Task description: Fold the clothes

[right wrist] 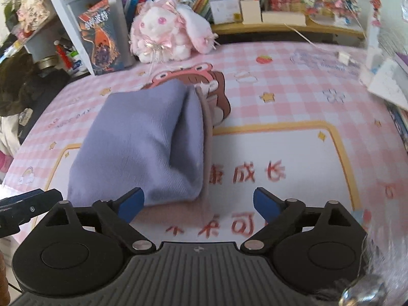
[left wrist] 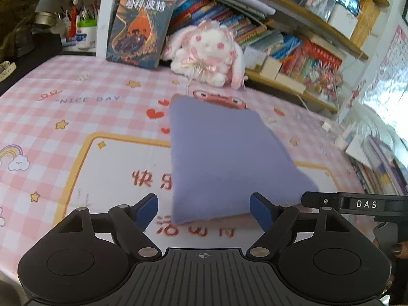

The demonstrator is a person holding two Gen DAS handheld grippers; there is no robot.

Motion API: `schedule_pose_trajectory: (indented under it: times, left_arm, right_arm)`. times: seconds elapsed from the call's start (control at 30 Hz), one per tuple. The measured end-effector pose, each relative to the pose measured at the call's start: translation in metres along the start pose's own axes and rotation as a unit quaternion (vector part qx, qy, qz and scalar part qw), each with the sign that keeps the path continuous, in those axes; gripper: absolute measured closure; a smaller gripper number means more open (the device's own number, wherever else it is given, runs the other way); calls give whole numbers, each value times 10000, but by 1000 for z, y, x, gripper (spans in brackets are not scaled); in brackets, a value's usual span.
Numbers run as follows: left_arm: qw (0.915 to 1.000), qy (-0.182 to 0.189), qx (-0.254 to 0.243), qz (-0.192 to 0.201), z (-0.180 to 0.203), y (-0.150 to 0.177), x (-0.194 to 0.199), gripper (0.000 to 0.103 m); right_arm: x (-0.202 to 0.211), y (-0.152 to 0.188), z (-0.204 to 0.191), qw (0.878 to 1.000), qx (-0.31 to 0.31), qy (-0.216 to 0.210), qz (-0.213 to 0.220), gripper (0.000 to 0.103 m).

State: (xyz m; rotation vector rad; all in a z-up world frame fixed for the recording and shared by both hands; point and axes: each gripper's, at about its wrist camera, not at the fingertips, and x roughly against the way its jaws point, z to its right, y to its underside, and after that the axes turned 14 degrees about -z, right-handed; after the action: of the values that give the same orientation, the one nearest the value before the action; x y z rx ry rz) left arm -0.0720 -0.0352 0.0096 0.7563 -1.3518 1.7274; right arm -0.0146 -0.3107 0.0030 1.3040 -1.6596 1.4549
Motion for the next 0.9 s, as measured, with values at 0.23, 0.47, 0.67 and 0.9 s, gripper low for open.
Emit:
schedule_pose_trajectory:
  times: [0.23,0.47,0.67,0.9]
  left_arm:
    - [9995,85,-266,-177,-16,5,5,18]
    - [9986,187,-406,-283,-30,5,6,17]
    - [9977,303,-492,-368,-42,7,6,14]
    - [9964,400,-544,-514,-53,13,6,11]
  right_arm:
    - [2,19,-19,9993,-315,172,-38,9]
    - [5,32,-33,9977,-569,372,-54,9]
    - [4,42,-44,9962,-692,515,-81,8]
    - [3,52,-59,9948,-762,667,-137,7]
